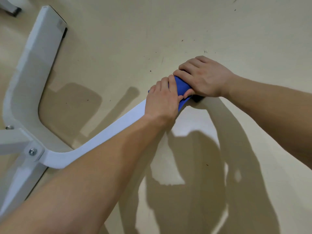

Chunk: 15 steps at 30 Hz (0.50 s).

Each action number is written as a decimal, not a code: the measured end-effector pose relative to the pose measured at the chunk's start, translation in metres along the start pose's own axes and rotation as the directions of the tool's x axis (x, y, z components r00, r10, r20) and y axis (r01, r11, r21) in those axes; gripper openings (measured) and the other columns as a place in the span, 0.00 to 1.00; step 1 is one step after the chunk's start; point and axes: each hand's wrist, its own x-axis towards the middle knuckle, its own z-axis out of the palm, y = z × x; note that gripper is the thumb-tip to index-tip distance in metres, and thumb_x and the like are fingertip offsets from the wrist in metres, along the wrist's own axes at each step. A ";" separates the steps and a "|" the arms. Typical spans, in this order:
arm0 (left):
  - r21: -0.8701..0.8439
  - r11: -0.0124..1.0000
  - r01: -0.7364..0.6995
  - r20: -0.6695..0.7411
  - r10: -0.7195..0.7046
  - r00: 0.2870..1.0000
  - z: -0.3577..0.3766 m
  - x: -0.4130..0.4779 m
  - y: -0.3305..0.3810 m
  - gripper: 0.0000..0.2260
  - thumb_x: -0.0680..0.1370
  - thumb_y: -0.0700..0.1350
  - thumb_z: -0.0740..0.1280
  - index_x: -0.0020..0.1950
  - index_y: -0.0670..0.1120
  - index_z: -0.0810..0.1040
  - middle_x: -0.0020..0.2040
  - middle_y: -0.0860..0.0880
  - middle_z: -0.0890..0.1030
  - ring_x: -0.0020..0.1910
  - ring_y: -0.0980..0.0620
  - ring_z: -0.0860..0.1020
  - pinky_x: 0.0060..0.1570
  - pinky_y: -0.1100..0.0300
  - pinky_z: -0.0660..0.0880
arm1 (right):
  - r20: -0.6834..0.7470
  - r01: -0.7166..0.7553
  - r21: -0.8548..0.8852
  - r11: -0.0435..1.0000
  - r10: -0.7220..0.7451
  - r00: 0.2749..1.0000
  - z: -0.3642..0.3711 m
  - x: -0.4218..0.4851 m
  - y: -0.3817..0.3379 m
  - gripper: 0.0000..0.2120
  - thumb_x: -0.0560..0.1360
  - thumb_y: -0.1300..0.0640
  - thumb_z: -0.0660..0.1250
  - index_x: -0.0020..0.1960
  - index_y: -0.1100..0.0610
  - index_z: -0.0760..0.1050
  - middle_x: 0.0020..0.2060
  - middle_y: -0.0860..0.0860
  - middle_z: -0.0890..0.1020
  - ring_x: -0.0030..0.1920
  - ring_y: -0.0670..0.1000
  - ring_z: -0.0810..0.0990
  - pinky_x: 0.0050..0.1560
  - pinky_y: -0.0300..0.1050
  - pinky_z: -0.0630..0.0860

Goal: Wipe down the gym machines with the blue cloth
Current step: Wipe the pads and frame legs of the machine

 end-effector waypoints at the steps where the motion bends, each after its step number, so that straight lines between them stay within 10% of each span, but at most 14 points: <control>1: 0.007 1.000 -0.008 -0.006 0.008 1.000 -0.001 0.006 0.004 0.27 0.81 0.57 0.55 0.73 0.39 0.61 0.61 0.44 0.72 0.55 0.44 0.73 0.54 0.53 0.68 | -0.001 -0.015 -0.009 1.000 0.015 1.000 0.000 -0.003 0.005 0.39 0.78 0.28 0.44 0.69 0.58 0.68 0.60 0.57 0.76 0.57 0.61 0.76 0.60 0.55 0.70; 11: -0.338 0.919 -0.203 0.020 0.222 0.975 -0.008 0.064 0.011 0.32 0.80 0.65 0.52 0.74 0.43 0.60 0.65 0.46 0.71 0.57 0.47 0.74 0.49 0.54 0.72 | 0.081 -0.255 -0.017 0.967 0.256 0.963 -0.006 -0.032 0.023 0.37 0.80 0.33 0.42 0.72 0.60 0.65 0.66 0.59 0.73 0.65 0.62 0.72 0.70 0.57 0.65; 15: -0.335 0.864 -0.376 0.002 0.400 0.917 -0.004 0.059 -0.011 0.30 0.83 0.58 0.49 0.80 0.42 0.51 0.76 0.46 0.62 0.68 0.46 0.69 0.63 0.49 0.71 | 0.160 -0.444 -0.026 0.896 0.442 0.883 -0.004 -0.036 -0.012 0.37 0.81 0.35 0.42 0.80 0.60 0.54 0.78 0.58 0.60 0.79 0.58 0.54 0.79 0.55 0.48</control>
